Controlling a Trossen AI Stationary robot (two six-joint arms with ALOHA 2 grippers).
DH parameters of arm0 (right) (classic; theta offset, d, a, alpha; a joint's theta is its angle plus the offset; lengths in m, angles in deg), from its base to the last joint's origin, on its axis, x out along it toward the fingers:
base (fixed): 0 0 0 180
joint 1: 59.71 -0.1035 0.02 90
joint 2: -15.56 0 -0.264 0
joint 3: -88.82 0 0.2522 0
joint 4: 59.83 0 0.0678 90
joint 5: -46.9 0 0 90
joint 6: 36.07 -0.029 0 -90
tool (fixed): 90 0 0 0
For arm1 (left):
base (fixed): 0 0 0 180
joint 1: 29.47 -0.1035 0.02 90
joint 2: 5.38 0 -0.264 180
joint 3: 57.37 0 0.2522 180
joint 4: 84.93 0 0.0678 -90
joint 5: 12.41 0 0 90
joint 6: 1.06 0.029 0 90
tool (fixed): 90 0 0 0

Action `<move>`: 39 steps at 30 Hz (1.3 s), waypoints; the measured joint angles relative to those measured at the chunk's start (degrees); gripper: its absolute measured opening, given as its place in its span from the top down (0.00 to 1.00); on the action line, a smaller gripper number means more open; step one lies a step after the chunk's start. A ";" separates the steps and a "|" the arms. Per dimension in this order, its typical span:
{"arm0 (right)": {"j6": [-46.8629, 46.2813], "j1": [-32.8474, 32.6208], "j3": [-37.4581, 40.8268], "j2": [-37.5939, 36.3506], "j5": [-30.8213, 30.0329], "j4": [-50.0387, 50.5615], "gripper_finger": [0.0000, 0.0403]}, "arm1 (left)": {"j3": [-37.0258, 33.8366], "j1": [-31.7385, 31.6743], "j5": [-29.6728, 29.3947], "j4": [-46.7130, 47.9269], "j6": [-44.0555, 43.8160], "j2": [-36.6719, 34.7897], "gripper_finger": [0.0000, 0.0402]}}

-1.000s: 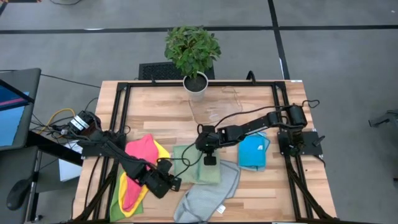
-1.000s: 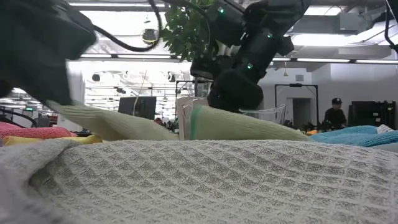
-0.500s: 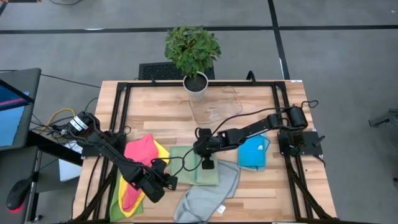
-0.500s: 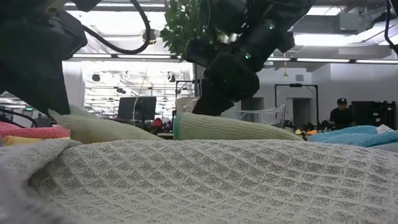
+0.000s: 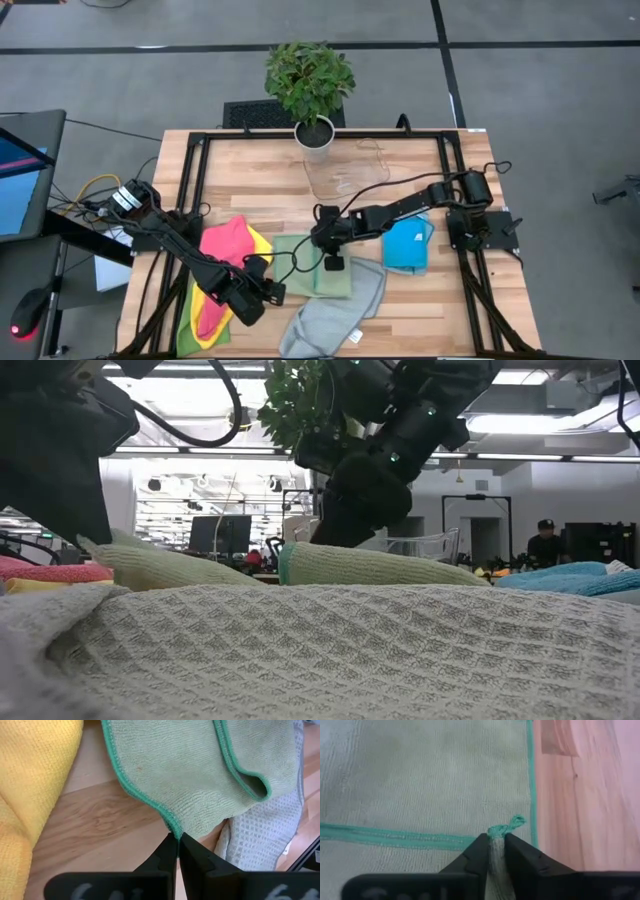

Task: Fold microfiber towels
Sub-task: Fold the light green microfiber cloth

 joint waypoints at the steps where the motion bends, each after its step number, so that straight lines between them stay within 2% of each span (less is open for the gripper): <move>1: 0.00 0.00 -0.03 0.00 0.21 -0.22 0.76 | 0.00 -0.01 0.00 0.00 0.00 0.00 0.99; 10: -0.97 1.43 -3.37 -2.28 0.29 8.42 0.56 | 0.00 -0.01 -0.02 -0.10 -0.03 0.00 0.99; 14: -2.98 1.70 -3.13 -5.95 -0.10 8.71 0.52 | 0.02 0.01 -0.04 -0.11 0.17 0.00 0.99; 18: -6.93 1.26 -0.12 -11.16 -2.55 8.52 0.53 | 0.02 0.01 -0.05 -0.03 1.01 0.02 0.99; 21: -13.88 -0.51 6.27 -16.05 -3.28 0.10 0.55 | 0.02 0.02 -0.33 0.11 1.09 0.02 0.99; 24: -20.66 -5.52 14.37 -18.10 -4.12 -14.00 0.59 | 0.02 0.00 -1.32 0.08 1.31 0.02 0.99; 27: -23.99 -12.08 19.45 -16.17 -10.45 -26.78 0.62 | 0.02 -0.01 -1.42 0.02 1.28 0.02 0.99; 30: -24.50 -17.71 20.06 -11.37 -17.87 -32.91 0.67 | 0.02 0.00 -1.33 -0.02 1.23 0.02 0.99; 33: -25.33 -21.30 18.18 -5.94 -21.90 -35.95 0.71 | 0.02 -0.01 -1.16 -0.12 0.96 0.02 0.99; 39: -28.17 -23.21 14.30 1.66 -23.69 -40.61 0.77 | 0.04 -0.01 -0.26 -0.36 1.03 0.02 0.99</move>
